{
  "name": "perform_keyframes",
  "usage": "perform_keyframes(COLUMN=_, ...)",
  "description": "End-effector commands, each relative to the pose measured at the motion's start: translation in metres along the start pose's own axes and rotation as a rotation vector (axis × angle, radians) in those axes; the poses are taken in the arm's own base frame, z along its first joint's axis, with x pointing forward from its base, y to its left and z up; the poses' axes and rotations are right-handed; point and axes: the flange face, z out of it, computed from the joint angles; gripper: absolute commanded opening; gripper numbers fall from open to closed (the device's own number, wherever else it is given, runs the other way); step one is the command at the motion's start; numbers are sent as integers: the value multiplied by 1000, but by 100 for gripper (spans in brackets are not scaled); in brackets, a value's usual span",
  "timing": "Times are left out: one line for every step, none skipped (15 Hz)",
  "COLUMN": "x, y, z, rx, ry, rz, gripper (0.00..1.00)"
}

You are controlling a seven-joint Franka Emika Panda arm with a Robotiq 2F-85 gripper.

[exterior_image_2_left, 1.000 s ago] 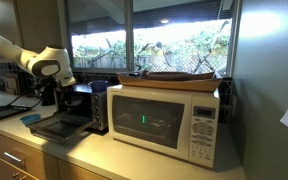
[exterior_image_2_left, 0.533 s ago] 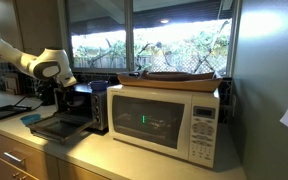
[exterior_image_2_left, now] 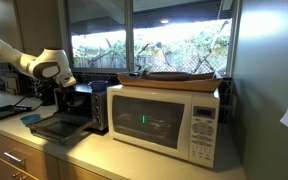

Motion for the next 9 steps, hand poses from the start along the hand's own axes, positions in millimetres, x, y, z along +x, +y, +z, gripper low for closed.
perform_keyframes(x=5, y=-2, z=0, rx=50, ry=-1, rz=107, gripper=1)
perform_keyframes(x=7, y=-1, z=0, rx=53, ry=-17, rz=163, gripper=1)
perform_keyframes(x=7, y=0, z=-1, rx=60, ry=-34, rz=211, gripper=1)
perform_keyframes(x=8, y=1, z=-2, rx=65, ry=-38, rz=255, gripper=1)
perform_keyframes(x=8, y=1, z=-3, rx=73, ry=-45, rz=290, gripper=1)
perform_keyframes(x=8, y=0, z=-4, rx=74, ry=-44, rz=321, gripper=1)
perform_keyframes(x=8, y=-1, z=-4, rx=75, ry=-39, rz=345, gripper=1)
perform_keyframes(x=7, y=-1, z=-4, rx=77, ry=-33, rz=367, gripper=1)
perform_keyframes(x=7, y=-2, z=-5, rx=77, ry=-25, rz=388, gripper=1)
